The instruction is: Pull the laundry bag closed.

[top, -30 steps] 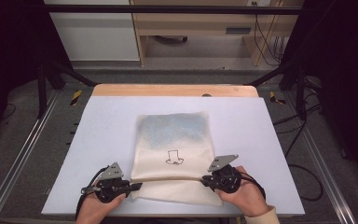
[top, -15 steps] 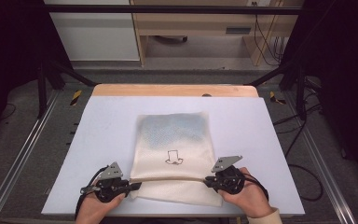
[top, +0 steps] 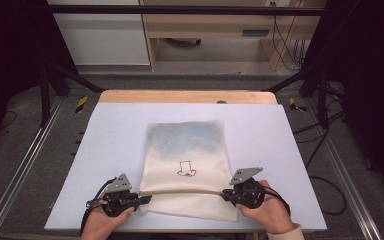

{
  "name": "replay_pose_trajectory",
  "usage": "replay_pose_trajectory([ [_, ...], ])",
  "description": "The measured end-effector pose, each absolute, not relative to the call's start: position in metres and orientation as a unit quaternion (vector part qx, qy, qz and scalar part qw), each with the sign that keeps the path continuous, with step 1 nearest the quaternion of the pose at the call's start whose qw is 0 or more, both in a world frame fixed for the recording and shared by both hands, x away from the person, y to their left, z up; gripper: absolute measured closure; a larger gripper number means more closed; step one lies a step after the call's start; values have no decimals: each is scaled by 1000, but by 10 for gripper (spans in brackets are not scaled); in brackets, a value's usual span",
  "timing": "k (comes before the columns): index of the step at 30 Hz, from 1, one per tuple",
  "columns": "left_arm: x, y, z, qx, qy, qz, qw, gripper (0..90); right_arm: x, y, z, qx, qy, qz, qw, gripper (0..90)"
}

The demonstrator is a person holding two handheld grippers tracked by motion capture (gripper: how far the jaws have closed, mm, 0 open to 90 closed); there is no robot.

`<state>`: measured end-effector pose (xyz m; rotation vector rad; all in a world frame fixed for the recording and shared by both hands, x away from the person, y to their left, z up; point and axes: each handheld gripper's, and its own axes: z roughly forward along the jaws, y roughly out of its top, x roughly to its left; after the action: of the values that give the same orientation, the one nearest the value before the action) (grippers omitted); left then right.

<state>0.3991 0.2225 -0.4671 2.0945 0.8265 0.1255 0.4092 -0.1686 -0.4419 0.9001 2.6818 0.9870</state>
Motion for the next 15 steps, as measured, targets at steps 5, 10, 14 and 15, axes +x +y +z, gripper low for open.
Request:
replay_pose_trajectory([
  [5, 399, 223, -467, 840, 330, 49, 428, 822, 408, -172, -442, 306, 891, 327, 73, 820],
  [10, 399, 222, -467, 840, 330, 49, 428, 822, 408, -173, -442, 302, 891, 331, 75, 820],
  [14, 399, 222, -467, 840, 330, 49, 428, 822, 408, -173, -443, 303, 891, 331, 74, 820],
  [15, 399, 222, -467, 840, 330, 49, 428, 822, 408, -173, -443, 303, 891, 331, 73, 820],
])
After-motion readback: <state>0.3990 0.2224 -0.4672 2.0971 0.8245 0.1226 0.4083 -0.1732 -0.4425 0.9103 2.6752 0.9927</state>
